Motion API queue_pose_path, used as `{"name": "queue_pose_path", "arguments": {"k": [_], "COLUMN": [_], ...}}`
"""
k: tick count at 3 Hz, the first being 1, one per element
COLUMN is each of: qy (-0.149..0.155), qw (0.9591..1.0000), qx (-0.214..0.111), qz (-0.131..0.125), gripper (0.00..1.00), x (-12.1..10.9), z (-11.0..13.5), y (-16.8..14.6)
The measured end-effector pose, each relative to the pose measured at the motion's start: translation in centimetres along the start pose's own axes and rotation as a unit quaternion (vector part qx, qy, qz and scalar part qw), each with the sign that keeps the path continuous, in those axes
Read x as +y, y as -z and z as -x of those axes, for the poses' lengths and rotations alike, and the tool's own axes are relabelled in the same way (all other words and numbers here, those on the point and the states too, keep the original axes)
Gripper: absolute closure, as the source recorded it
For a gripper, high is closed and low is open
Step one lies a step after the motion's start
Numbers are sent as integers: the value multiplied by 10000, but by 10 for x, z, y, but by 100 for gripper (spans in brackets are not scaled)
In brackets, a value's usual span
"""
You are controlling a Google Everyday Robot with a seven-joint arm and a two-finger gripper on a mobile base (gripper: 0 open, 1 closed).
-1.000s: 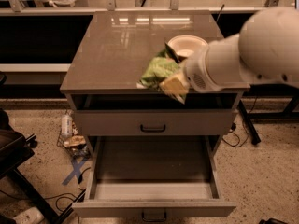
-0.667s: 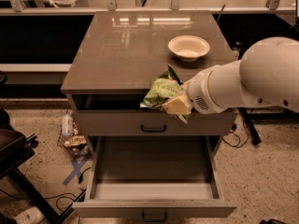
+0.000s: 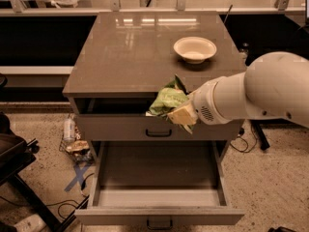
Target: Place green jalapeno chip bag into middle drawer
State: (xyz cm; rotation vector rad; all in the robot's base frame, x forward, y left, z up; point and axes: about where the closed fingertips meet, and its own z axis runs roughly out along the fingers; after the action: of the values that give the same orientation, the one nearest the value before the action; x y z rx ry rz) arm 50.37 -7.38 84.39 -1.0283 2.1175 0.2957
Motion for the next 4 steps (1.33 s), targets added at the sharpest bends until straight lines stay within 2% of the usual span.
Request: {"name": "queue_pose_path", "arguments": {"k": [1, 2, 3, 4], "qy": [-415, -948, -979, -1026], "qw": [9987, 9927, 9899, 9874], "qx": [-118, -470, -669, -673], "qz": [259, 580, 777, 996], "gripper": [100, 100, 100, 100], "x": [18, 39, 47, 47], "z": [-46, -104, -164, -212], "y": [-38, -72, -99, -136]}}
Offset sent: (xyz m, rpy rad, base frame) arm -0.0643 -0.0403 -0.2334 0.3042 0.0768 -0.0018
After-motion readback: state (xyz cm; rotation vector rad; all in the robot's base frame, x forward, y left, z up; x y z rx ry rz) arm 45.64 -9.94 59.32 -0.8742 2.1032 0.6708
